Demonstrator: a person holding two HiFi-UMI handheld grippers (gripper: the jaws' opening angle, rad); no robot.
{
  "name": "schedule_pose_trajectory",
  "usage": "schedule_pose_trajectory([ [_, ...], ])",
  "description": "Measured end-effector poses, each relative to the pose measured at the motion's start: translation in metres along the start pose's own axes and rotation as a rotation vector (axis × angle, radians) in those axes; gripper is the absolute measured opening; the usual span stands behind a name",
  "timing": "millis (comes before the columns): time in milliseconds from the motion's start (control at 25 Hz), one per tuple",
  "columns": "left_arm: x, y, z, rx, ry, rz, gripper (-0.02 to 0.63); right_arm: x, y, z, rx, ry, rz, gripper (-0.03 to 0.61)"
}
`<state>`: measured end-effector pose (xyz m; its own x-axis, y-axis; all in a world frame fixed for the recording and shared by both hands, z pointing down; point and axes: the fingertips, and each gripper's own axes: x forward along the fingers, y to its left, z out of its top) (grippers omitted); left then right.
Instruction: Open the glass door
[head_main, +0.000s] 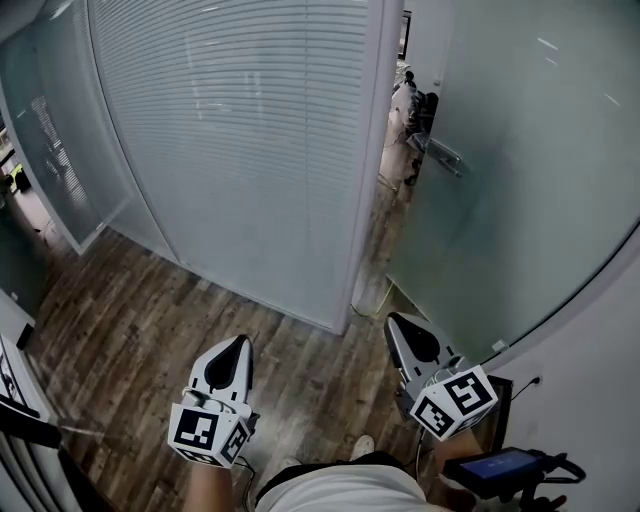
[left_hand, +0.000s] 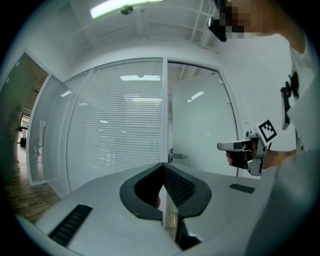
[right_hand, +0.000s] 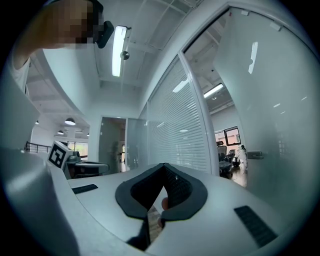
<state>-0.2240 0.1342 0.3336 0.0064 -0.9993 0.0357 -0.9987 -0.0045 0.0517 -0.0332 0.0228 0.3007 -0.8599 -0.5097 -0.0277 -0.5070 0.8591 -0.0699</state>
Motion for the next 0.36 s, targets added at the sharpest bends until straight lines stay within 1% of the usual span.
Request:
schedule_pose_trajectory([
  [360,0.0018,-0.0033,0.0044,-0.009,-0.011,-0.017,-0.006,0.0007,-0.0004,0.0054,-0.018,0.011,-0.01,0.0],
])
